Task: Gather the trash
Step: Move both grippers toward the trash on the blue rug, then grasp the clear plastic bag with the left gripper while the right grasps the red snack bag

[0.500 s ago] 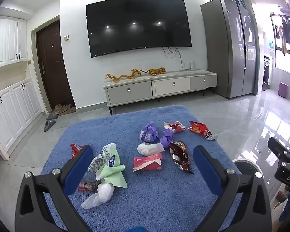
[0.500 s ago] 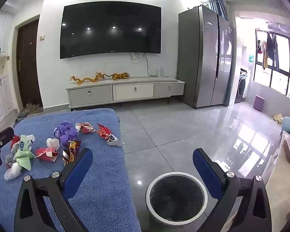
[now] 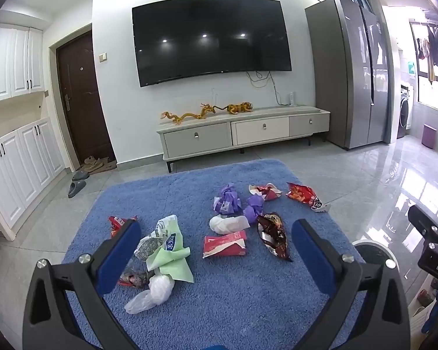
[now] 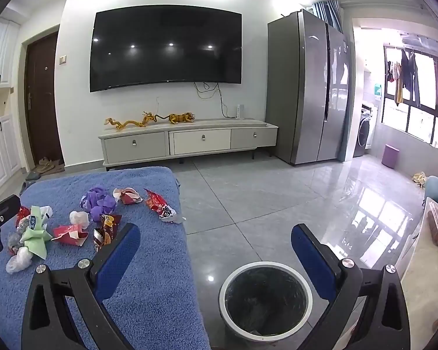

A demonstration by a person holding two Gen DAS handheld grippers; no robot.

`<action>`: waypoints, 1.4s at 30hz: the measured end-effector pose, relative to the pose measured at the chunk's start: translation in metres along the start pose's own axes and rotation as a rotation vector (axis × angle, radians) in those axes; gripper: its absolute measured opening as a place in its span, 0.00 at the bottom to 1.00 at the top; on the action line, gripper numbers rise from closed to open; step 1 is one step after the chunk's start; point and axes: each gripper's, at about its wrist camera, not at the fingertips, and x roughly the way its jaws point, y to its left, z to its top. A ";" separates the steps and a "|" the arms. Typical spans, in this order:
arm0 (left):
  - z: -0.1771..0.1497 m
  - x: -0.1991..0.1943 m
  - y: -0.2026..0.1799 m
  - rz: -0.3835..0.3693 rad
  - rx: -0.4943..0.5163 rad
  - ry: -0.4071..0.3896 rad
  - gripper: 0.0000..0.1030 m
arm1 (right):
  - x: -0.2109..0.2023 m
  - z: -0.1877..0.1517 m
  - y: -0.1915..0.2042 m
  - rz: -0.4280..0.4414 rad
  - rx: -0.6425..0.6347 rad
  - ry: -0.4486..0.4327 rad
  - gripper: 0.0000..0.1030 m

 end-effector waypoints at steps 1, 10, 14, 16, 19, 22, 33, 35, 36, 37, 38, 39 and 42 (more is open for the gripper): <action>0.000 -0.001 0.000 0.001 -0.001 0.000 1.00 | -0.001 0.000 -0.001 0.000 0.000 -0.002 1.00; 0.001 0.000 0.017 -0.002 -0.024 -0.008 1.00 | -0.005 0.003 -0.001 -0.003 -0.008 -0.010 1.00; 0.007 0.001 0.046 0.018 -0.053 -0.008 1.00 | -0.006 0.006 -0.003 0.012 -0.012 -0.025 1.00; 0.010 -0.001 0.061 0.029 -0.073 -0.015 1.00 | -0.005 0.008 -0.002 0.040 -0.022 -0.026 1.00; 0.016 -0.001 0.094 0.064 -0.119 -0.016 1.00 | 0.000 0.013 0.000 0.076 -0.033 -0.031 1.00; 0.020 -0.003 0.127 0.118 -0.161 -0.024 1.00 | 0.011 0.019 0.000 0.128 -0.037 0.000 1.00; -0.026 0.021 0.157 -0.103 -0.136 0.132 0.92 | 0.080 0.033 0.010 0.253 -0.075 0.118 1.00; -0.040 0.032 0.141 -0.150 -0.095 0.178 0.80 | 0.098 0.030 0.013 0.293 -0.074 0.154 0.94; -0.048 0.041 0.133 -0.173 -0.075 0.210 0.76 | 0.109 0.028 0.015 0.310 -0.071 0.182 0.87; -0.054 0.052 0.127 -0.191 -0.069 0.243 0.70 | 0.120 0.028 0.017 0.321 -0.070 0.204 0.80; -0.060 0.060 0.122 -0.205 -0.072 0.267 0.66 | 0.128 0.027 0.018 0.330 -0.072 0.222 0.77; -0.063 0.066 0.120 -0.217 -0.075 0.280 0.65 | 0.139 0.026 0.021 0.345 -0.077 0.241 0.74; -0.069 0.088 0.115 -0.231 -0.068 0.314 0.61 | 0.161 0.025 0.029 0.380 -0.091 0.272 0.72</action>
